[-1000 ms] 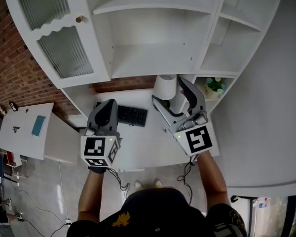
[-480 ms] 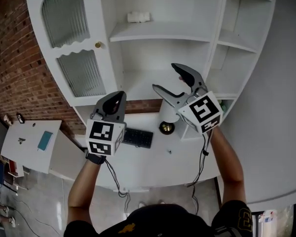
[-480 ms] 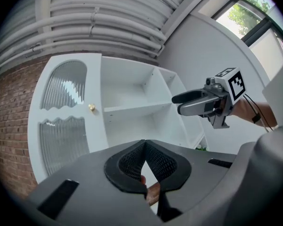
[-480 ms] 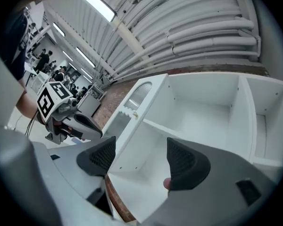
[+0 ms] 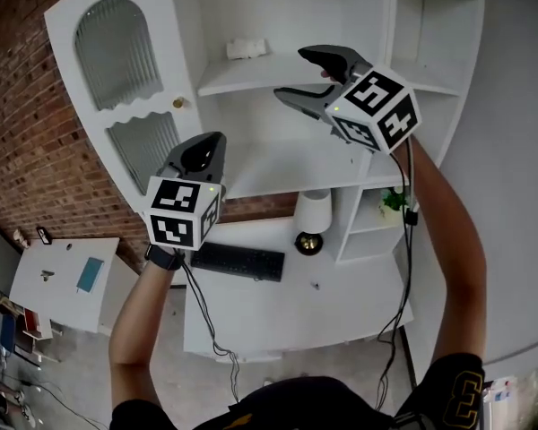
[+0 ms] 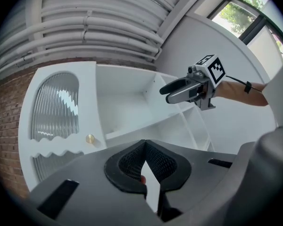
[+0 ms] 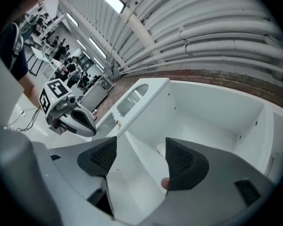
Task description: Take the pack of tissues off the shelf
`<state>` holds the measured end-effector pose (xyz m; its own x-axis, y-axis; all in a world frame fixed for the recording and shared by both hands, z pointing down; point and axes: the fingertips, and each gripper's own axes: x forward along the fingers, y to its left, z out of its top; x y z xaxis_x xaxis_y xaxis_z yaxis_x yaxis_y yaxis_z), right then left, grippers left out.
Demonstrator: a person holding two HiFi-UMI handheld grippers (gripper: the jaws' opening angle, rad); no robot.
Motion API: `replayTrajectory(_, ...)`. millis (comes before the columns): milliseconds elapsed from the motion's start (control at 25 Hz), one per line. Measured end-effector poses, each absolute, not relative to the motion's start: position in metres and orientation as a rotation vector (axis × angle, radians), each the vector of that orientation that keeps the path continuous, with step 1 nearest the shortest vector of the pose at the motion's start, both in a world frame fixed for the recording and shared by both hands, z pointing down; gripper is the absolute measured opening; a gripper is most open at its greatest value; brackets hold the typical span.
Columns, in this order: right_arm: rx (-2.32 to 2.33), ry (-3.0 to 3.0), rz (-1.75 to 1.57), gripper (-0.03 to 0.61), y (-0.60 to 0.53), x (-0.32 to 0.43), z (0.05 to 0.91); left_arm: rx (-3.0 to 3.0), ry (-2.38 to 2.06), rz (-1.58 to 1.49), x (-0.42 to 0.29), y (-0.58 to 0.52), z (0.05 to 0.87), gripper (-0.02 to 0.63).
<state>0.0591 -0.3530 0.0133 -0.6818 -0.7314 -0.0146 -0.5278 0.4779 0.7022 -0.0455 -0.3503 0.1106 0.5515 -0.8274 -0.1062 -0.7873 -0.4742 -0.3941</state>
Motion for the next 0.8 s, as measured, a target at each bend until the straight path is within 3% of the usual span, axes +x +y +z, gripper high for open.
replayTrajectory(800, 1.062, -2.075, -1.057, 0.314, -0.462, 0.049, -0.003, -2.415, 1.306, -0.168, -0.045, -0.380, 0.085, 0.017)
